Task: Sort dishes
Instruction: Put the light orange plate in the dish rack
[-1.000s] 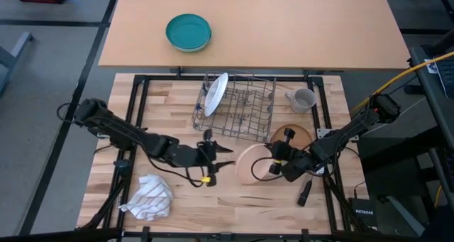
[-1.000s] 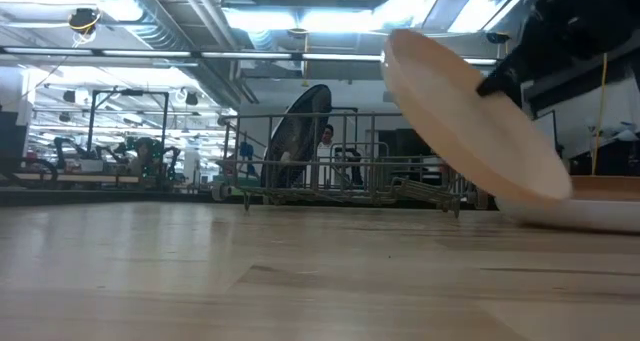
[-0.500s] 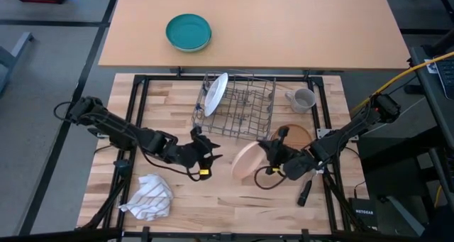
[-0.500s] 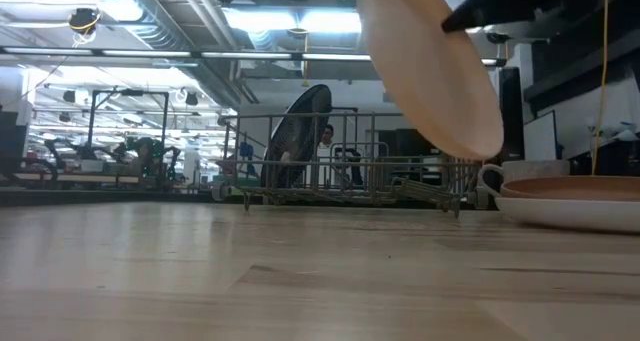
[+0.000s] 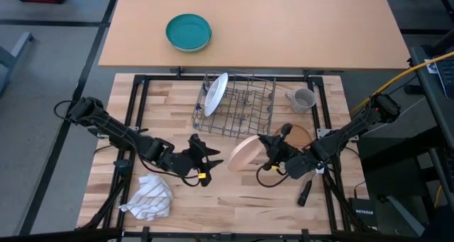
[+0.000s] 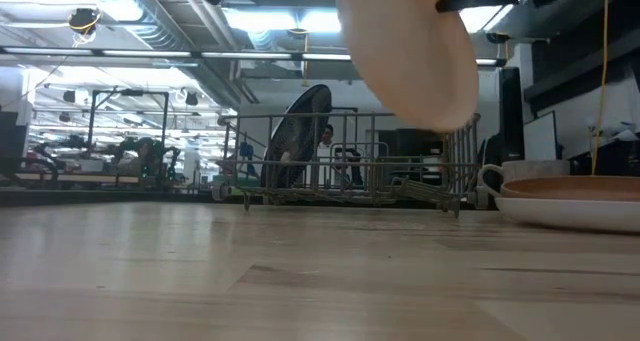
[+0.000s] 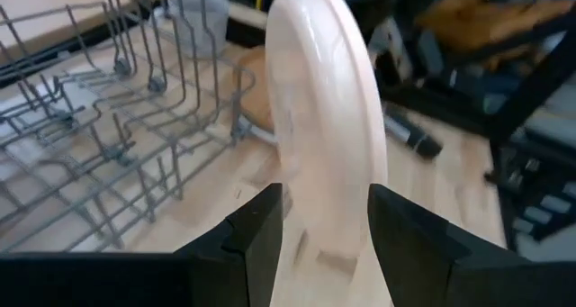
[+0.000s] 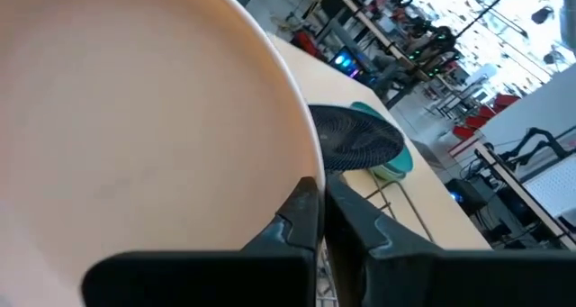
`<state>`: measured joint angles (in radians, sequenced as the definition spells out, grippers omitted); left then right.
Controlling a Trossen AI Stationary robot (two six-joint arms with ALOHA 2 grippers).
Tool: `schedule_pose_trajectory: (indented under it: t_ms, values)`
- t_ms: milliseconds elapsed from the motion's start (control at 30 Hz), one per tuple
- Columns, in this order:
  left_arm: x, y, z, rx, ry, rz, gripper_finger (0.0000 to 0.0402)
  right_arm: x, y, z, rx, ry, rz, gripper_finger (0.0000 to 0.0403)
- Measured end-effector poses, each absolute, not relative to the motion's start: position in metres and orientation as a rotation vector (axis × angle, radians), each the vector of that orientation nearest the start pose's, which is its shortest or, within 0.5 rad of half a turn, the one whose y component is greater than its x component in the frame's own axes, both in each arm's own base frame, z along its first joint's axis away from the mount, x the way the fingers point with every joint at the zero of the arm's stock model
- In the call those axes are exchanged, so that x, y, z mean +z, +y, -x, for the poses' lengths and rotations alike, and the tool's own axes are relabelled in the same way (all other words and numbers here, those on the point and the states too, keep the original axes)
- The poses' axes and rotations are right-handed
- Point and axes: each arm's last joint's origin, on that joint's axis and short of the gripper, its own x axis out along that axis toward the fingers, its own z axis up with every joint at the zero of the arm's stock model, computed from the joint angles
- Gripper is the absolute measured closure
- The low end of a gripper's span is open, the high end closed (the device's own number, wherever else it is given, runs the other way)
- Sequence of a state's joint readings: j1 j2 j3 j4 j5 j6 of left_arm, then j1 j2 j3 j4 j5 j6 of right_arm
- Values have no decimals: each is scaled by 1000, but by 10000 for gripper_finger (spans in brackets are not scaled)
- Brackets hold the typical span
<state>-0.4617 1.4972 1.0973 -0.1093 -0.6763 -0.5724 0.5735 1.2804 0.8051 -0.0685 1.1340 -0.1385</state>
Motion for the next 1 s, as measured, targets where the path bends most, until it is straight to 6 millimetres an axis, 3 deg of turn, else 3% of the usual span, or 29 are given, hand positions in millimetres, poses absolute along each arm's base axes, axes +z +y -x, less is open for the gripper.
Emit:
schedule_pose_trajectory:
  t_ms: [333,700,1000]
  values:
    - [284,-129,-313,357,264,263,249,262,108,-240,-605,351,473,393]
    - [294,-126,-305,424,242,119,249,259,100,-247,-584,369,452,393]
    - [300,-125,-302,439,217,147,249,259,99,-246,-622,367,459,393]
